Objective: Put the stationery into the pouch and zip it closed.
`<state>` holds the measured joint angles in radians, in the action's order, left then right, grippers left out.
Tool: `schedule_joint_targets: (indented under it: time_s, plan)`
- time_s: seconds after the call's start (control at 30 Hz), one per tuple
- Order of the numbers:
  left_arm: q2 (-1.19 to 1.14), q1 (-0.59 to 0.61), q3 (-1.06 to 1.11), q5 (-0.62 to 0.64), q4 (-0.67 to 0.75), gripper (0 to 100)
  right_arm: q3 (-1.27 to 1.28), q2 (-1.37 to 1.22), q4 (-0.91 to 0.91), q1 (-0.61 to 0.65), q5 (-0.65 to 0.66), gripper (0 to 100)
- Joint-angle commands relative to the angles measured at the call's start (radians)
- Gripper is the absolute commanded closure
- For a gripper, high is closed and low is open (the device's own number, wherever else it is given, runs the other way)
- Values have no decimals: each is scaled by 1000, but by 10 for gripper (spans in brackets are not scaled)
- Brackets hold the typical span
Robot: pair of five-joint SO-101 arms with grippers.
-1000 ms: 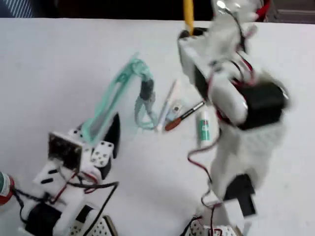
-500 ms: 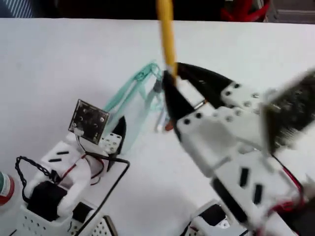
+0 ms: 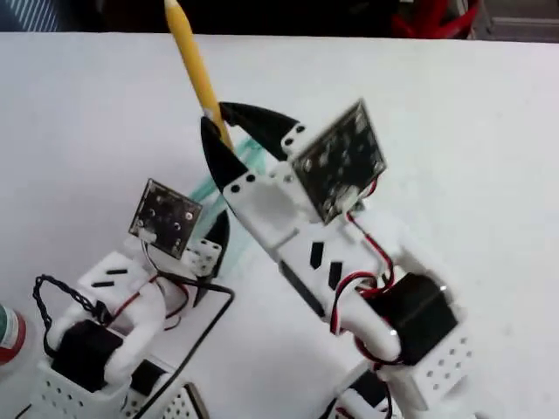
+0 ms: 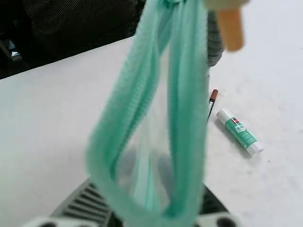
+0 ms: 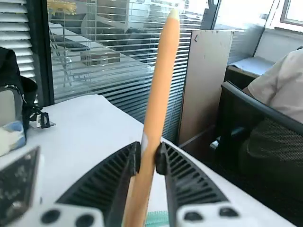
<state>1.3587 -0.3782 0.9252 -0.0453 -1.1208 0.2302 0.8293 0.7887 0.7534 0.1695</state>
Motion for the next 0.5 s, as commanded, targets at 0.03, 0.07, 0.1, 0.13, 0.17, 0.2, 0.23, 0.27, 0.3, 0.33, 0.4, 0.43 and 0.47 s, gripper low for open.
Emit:
schedule_joint_targets:
  time_s: [0.03,0.07,0.1,0.13,0.17,0.2,0.23,0.27,0.3,0.33,0.4,0.43,0.47]
  plan:
    - [-2,-8,-8,-11,9,976,210,81,-194,10,35,981]
    - [-2,-8,-8,-11,9,976,235,79,-216,7,35,981]
    - [-2,-8,-8,-11,9,976,255,79,-242,7,34,981]
    - [-2,-8,-8,-11,9,976,264,79,-269,7,32,981]
    - [-2,-8,-8,-11,9,976,265,82,-292,7,29,981]
    - [-2,-8,-8,-11,9,976,261,88,-311,10,28,981]
    - [-2,-8,-8,-11,9,976,242,88,-315,12,28,981]
    - [-2,-8,-8,-11,9,976,219,85,-312,12,28,981]
    - [-2,-8,-8,-11,9,976,199,79,-308,12,28,981]
    - [-2,-8,-8,-11,9,976,192,77,-305,12,26,981]
    - [-2,-8,-6,-12,9,976,203,79,-306,12,26,981]
    - [-2,-8,-6,-12,9,976,207,81,-306,12,26,981]
    - [-2,-8,-6,-12,9,976,207,84,-306,12,26,981]
